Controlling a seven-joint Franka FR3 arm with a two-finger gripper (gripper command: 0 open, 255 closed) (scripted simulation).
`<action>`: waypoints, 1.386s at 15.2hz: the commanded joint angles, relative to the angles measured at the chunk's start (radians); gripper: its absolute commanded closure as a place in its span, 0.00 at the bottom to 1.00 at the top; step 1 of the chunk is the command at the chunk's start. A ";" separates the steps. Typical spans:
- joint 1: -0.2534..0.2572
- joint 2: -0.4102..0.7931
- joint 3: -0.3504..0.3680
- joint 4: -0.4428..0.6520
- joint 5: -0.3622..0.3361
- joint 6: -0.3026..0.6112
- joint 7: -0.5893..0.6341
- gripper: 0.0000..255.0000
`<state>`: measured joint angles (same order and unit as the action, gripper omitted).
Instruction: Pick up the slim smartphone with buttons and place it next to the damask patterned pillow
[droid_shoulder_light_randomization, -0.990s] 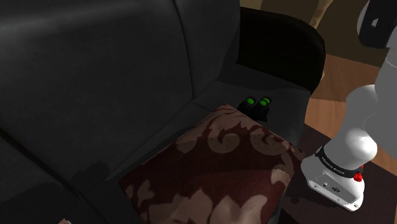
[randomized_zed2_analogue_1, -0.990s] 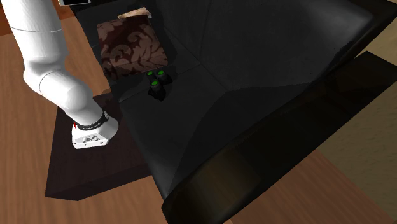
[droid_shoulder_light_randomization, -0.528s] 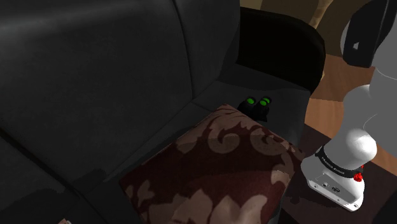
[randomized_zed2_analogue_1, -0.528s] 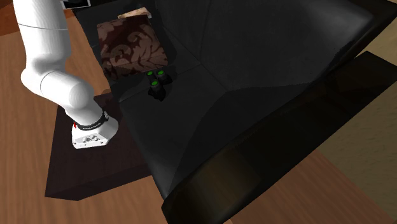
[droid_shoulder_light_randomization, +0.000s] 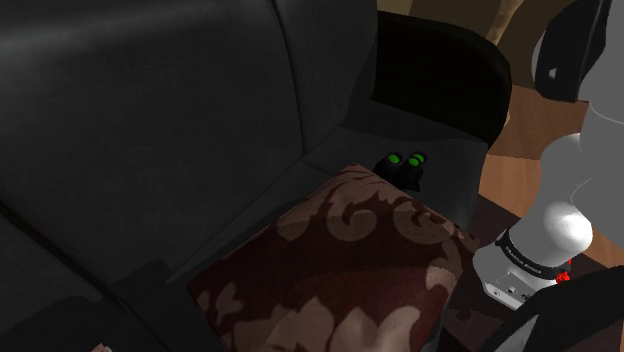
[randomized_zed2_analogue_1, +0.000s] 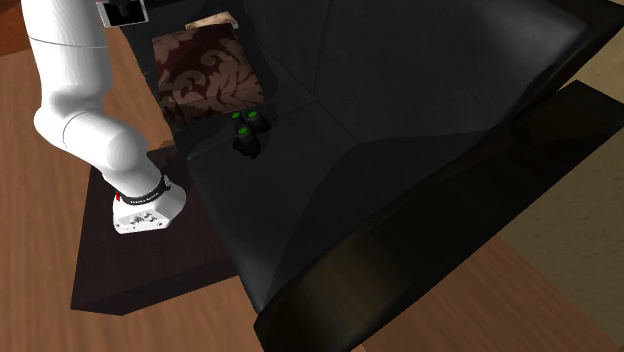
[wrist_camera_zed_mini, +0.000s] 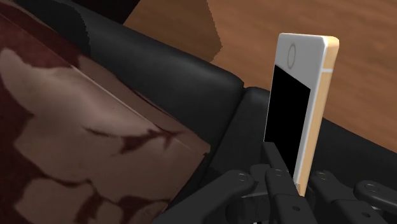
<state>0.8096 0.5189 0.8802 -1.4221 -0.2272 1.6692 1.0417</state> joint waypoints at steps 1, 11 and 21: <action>-0.001 0.006 -0.003 -0.020 -0.005 0.025 0.001 1.00; -0.010 0.033 -0.019 -0.124 -0.027 0.145 0.004 1.00; -0.003 0.080 -0.046 -0.197 -0.062 0.254 0.014 1.00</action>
<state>0.8049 0.5927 0.8376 -1.6134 -0.2854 1.9117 1.0543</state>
